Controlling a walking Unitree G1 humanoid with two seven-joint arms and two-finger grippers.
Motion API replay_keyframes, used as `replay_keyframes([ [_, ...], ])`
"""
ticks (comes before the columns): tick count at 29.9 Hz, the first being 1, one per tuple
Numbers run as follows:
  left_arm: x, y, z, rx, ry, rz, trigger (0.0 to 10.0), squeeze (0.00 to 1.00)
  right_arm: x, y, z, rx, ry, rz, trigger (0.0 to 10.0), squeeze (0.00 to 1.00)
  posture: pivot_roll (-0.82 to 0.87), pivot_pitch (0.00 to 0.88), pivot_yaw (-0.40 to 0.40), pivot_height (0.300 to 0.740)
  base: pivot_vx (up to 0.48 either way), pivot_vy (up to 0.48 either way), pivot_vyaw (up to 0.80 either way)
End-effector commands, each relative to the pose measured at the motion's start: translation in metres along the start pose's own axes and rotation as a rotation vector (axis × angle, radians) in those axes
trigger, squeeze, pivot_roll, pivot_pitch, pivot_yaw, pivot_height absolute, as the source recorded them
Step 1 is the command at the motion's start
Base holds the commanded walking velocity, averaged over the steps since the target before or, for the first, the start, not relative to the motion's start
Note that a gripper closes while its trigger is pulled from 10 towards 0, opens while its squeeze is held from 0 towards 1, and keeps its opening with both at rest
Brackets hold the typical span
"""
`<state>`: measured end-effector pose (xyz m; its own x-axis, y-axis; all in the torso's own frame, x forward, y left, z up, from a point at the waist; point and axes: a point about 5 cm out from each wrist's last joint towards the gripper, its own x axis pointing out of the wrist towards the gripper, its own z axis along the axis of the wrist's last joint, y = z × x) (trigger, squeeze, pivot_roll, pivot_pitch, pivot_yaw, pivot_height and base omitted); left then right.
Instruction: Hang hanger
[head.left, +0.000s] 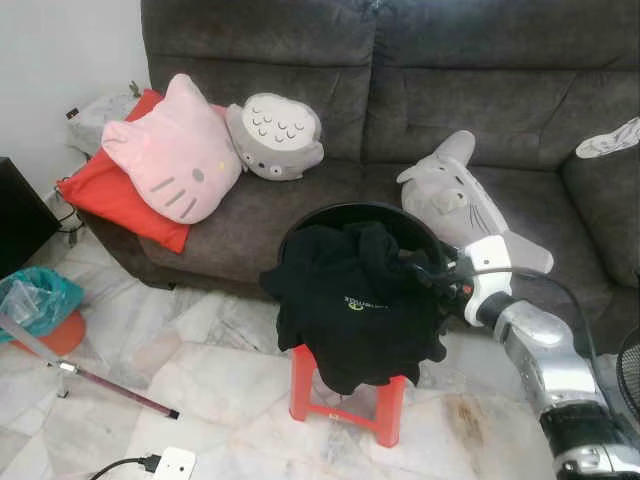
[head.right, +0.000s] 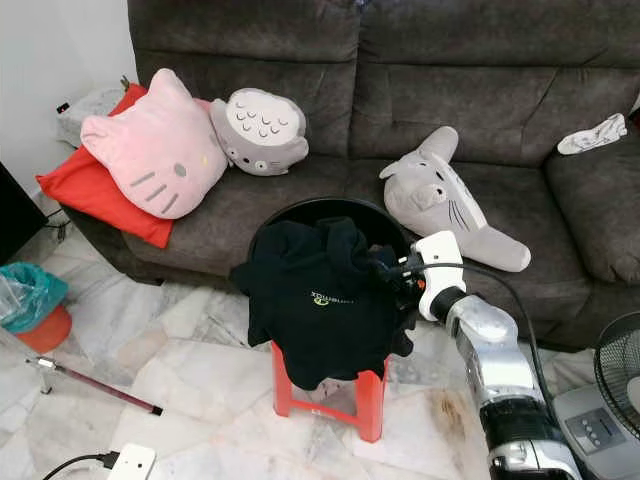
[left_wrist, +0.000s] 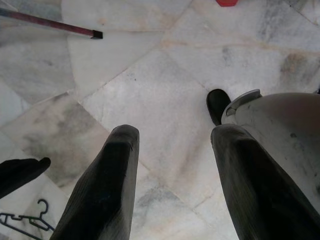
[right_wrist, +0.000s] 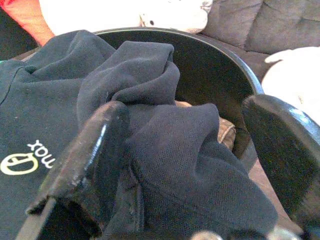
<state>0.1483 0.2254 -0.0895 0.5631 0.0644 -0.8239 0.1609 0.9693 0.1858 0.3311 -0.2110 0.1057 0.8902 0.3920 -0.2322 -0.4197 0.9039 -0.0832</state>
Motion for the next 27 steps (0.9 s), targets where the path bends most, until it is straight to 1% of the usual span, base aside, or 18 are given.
replay_keyframes([
  [1, -0.001, 0.001, -0.006, -0.003, 0.026, 0.0, 10.0, 0.0, 0.005, 0.0, 0.002, -0.01, 0.009, 0.017, 10.0, 0.0, -0.05, 0.023, 0.067, 0.74, 0.0, 0.0, 0.0],
  [3, -0.001, 0.0, -0.006, -0.004, 0.026, 0.001, 10.0, 0.0, 0.008, 0.004, 0.003, -0.016, 0.008, 0.054, 10.0, 0.0, -0.05, 0.023, 0.066, 0.74, 0.0, 0.0, 0.0],
  [4, -0.001, 0.0, -0.006, -0.007, 0.025, 0.003, 10.0, 0.0, 0.011, 0.007, 0.005, -0.018, 0.006, 0.095, 10.0, 0.0, -0.05, 0.022, 0.065, 0.74, 0.0, 0.0, 0.0],
  [6, -0.001, 0.0, -0.006, -0.008, 0.025, 0.004, 10.0, 0.0, 0.015, 0.009, 0.006, -0.039, 0.009, 0.113, 10.0, 0.0, -0.05, 0.022, 0.063, 0.74, 0.0, 0.0, 0.0],
  [8, -0.001, 0.0, -0.006, -0.009, 0.025, 0.004, 10.0, 0.0, 0.016, 0.011, 0.005, -0.034, 0.018, 0.133, 10.0, 0.0, -0.05, 0.023, 0.062, 0.74, 0.0, 0.0, 0.0],
  [12, -0.001, 0.0, -0.006, -0.011, 0.025, 0.005, 10.0, 0.0, 0.017, 0.018, 0.003, -0.05, 0.014, 0.206, 10.0, 0.0, -0.04, 0.024, 0.061, 0.74, 0.0, 0.0, 0.0],
  [16, -0.001, 0.0, -0.006, -0.012, 0.026, 0.004, 10.0, 0.0, 0.016, 0.023, -0.002, -0.064, 0.034, 0.261, 10.0, 0.0, -0.05, 0.024, 0.06, 0.74, 0.0, 0.0, 0.0],
  [20, -0.001, -0.001, -0.006, -0.012, 0.026, 0.002, 10.0, 0.0, 0.015, 0.023, -0.008, -0.073, 0.065, 0.26, 10.0, 0.0, -0.05, 0.024, 0.059, 0.74, 0.0, 0.0, 0.0],
  [27, -0.001, -0.001, -0.006, -0.014, 0.027, 0.001, 10.0, 0.0, 0.017, 0.021, -0.009, -0.074, 0.078, 0.223, 10.0, 0.0, -0.05, 0.024, 0.059, 0.74, 0.0, 0.0, 0.0],
])
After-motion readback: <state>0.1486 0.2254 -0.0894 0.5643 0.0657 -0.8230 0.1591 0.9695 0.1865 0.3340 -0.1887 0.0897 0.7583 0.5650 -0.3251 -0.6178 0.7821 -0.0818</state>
